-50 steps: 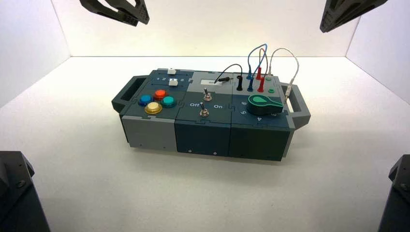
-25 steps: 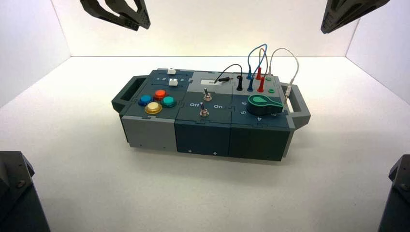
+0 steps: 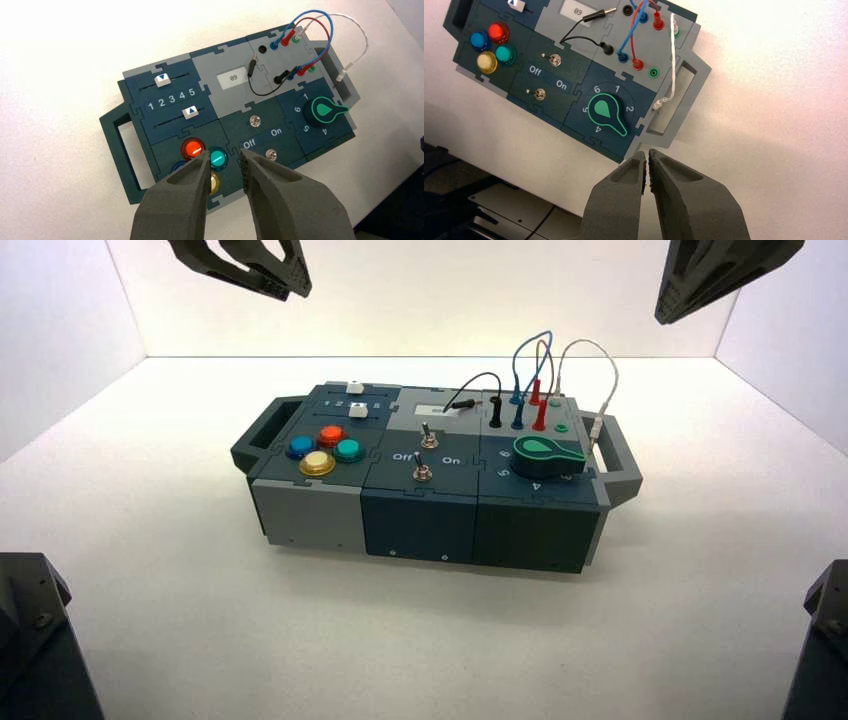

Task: Turn the knob to position 5.

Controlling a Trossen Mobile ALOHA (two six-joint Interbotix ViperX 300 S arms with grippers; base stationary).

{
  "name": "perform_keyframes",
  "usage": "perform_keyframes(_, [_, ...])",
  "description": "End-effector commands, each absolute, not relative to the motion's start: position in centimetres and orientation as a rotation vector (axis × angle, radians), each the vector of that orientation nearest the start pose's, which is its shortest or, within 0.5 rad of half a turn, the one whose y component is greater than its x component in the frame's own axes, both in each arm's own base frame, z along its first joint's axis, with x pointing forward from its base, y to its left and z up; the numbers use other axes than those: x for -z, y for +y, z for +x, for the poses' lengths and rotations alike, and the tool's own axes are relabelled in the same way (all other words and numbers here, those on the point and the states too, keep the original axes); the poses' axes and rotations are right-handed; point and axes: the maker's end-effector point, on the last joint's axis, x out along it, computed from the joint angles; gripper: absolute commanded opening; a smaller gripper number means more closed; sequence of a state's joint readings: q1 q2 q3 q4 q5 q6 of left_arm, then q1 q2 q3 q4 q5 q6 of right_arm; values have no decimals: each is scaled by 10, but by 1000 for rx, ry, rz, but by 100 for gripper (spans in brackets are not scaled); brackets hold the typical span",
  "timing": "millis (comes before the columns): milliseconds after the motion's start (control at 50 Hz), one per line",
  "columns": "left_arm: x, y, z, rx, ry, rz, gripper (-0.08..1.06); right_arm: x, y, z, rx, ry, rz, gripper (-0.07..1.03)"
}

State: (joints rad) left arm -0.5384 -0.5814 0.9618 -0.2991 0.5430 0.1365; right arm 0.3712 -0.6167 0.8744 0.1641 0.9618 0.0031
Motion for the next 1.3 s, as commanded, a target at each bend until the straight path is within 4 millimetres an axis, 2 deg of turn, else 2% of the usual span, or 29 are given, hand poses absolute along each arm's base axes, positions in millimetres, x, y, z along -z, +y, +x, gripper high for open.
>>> perform_keyframes(20, [-178, -166, 227, 589, 892, 52, 33, -166, 107, 207, -389, 1234, -64, 2])
perform_keyframes(380, [-180, -167, 227, 590, 887, 40, 33, -146, 125, 213, -427, 1301, -88, -2])
perform_keyframes(1040, [-185, -166, 227, 591, 869, 35, 33, -83, 142, 238, -395, 1440, -109, -2])
perform_keyframes(1300, [-189, -166, 226, 594, 854, 32, 33, -67, 145, 245, -388, 1480, -122, -2])
